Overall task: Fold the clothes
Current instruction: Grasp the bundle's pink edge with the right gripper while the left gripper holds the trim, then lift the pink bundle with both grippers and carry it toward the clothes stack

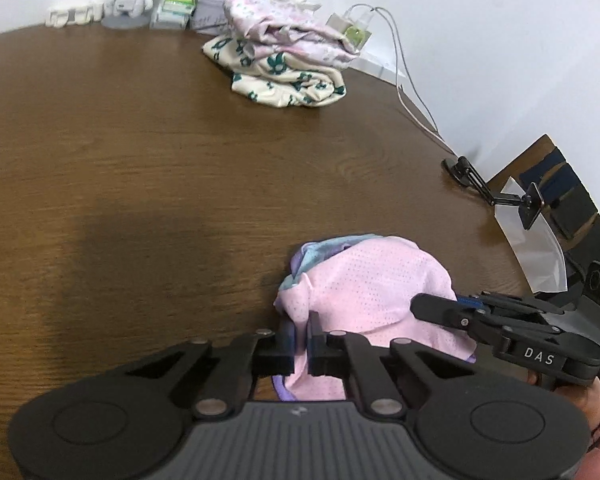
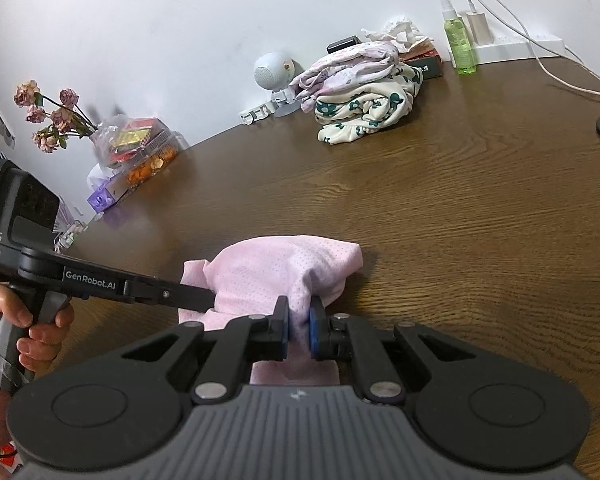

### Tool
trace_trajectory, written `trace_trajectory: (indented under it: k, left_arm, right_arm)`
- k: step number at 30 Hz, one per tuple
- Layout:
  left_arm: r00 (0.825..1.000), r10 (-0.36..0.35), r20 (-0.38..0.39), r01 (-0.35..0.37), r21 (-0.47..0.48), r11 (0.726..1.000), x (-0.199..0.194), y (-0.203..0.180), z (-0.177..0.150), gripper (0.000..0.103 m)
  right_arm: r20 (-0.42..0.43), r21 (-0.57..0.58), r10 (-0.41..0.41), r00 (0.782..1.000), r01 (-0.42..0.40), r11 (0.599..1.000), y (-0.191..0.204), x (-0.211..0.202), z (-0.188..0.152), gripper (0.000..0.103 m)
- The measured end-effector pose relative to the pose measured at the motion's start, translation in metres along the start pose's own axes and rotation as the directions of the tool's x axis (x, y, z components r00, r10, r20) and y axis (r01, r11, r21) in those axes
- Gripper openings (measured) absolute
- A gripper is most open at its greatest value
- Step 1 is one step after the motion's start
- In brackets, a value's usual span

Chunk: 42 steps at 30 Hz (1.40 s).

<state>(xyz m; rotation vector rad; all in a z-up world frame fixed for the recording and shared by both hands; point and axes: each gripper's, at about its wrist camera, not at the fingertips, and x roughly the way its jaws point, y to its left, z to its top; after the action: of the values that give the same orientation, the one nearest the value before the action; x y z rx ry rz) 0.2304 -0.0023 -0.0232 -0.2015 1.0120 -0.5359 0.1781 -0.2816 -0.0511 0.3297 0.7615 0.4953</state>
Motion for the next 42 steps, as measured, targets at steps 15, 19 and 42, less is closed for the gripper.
trace_trajectory:
  k: [15, 19, 42]
  left_arm:
    - [0.998, 0.005, 0.061, -0.008, 0.045, 0.999, -0.027, -0.018, 0.007, 0.003]
    - [0.997, 0.006, 0.081, -0.01, 0.051, 0.999, -0.035, -0.019, 0.011, 0.003]
    - [0.965, 0.013, 0.26, -0.022, 0.031, 0.999, -0.072, -0.012, 0.156, 0.003]
  right_arm:
    - [0.064, 0.031, 0.033, 0.997, -0.035, 0.999, 0.01, -0.02, 0.012, 0.009]
    - [0.074, 0.019, 0.026, 0.997, -0.028, 0.999, 0.021, -0.025, 0.021, 0.009]
    - [0.167, -0.074, 0.003, 0.986, 0.009, 0.997, 0.069, -0.017, 0.17, 0.008]
